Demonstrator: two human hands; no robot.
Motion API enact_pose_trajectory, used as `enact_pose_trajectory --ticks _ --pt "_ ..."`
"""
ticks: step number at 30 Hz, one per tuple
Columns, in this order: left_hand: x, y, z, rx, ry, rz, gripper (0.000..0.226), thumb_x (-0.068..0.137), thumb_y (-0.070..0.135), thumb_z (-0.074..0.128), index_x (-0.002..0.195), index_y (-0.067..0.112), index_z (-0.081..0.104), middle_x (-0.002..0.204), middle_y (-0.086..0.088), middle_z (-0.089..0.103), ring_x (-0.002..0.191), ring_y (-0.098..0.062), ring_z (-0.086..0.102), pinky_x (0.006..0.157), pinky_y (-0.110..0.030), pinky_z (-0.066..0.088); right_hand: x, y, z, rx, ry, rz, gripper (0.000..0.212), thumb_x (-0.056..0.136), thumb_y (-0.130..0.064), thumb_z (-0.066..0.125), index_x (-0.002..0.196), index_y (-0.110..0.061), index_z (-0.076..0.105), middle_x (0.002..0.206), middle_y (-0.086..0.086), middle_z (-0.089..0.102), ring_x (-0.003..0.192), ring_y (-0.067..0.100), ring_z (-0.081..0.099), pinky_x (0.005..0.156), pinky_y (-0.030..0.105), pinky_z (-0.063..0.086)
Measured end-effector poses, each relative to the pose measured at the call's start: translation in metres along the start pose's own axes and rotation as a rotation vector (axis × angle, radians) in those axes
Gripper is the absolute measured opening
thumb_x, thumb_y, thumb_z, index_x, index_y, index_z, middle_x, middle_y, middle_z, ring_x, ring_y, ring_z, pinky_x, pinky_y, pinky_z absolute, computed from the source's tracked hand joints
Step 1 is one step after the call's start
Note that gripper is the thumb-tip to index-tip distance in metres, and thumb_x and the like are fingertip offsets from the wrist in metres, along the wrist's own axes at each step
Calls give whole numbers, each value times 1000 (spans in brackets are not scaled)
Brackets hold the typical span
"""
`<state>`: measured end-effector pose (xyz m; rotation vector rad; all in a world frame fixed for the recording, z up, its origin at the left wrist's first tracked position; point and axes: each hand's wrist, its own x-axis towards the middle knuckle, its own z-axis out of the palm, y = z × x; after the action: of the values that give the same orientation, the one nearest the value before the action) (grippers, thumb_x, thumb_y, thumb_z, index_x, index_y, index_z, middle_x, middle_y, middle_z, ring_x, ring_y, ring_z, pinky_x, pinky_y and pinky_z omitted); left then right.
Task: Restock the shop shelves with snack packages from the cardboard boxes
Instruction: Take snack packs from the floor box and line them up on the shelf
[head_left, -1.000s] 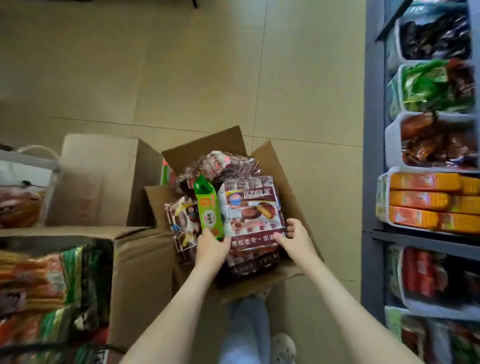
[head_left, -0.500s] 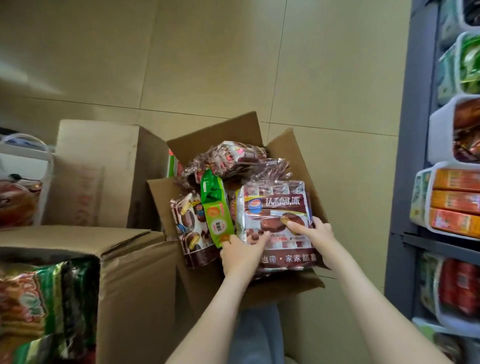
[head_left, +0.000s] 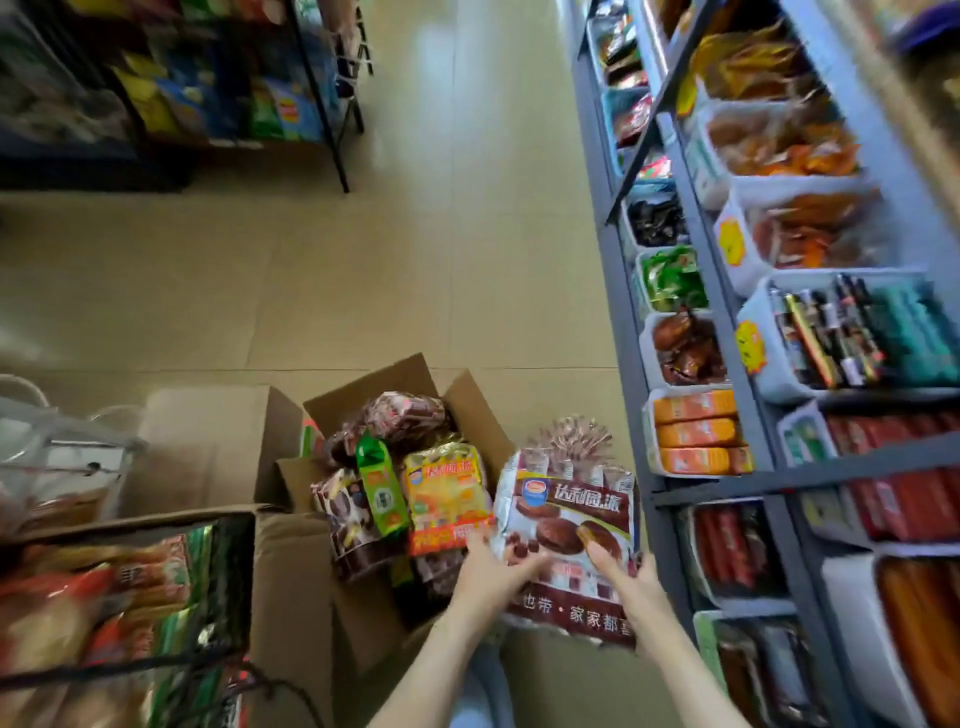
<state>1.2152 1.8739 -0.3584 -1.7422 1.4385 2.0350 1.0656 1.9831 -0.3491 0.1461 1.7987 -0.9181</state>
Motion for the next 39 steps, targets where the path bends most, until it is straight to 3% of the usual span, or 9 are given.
enact_pose_trajectory --ticks 2,8,10,13,16,21,25,33,39 --pt "-28 11 12 75 -58 107 95 67 46 83 137 20 23 118 6 61 97 -7 61 89 -23 45 -41 8 -18 12 84 -75 65 85 -29 70 131 -11 28 112 9 59 73 17 62 57 25 51" --pt "-199 8 76 261 -317 519 102 84 14 73 151 24 -2 122 10 57 93 9 62 76 -8 47 -214 89 -107 190 259 -324 122 55 -62 81 149 -21 15 133 5 55 112 25 60 97 48 49" --pt "-246 5 100 290 -373 680 103 86 8 70 150 32 -7 127 16 50 97 16 59 78 -9 48 -267 106 -134 232 326 -452 110 63 -54 81 147 -23 17 136 -1 49 124 21 50 106 43 40" --pt "-317 4 131 448 -368 882 97 86 34 68 142 57 -7 144 5 36 121 2 48 99 -15 41 -347 116 -167 245 444 -589 102 78 -42 75 152 -20 9 148 1 36 139 18 32 113 35 25" --pt "-382 5 150 607 -324 1089 82 92 38 58 139 55 -7 146 6 26 108 15 37 90 2 30 -415 128 -191 287 518 -722 89 85 -29 70 152 -20 13 147 -3 36 132 10 37 111 30 28" --pt "-458 2 170 654 -351 1240 79 89 55 52 134 67 -12 142 1 34 108 -11 54 97 -37 49 -495 152 -216 319 635 -850 81 85 -26 69 149 -26 20 133 -11 44 120 5 43 97 21 33" --pt "-500 -4 179 697 -387 1341 80 92 51 50 142 56 -11 141 1 33 106 -16 56 93 -36 49 -543 175 -219 364 758 -927 75 84 -24 71 146 -29 27 128 -13 53 112 2 52 97 24 38" --pt "-572 -38 203 710 -655 1486 80 89 51 53 135 64 -11 133 8 32 101 -8 53 85 -29 50 -619 252 -211 549 950 -926 82 78 -31 75 144 -38 26 128 -16 56 116 4 56 102 44 46" --pt "-644 -90 247 807 -941 1507 78 74 75 40 133 70 -11 139 4 32 113 -18 55 92 -44 52 -695 342 -216 655 1133 -884 68 82 -26 73 136 -37 33 124 -16 58 112 -2 56 100 29 45"
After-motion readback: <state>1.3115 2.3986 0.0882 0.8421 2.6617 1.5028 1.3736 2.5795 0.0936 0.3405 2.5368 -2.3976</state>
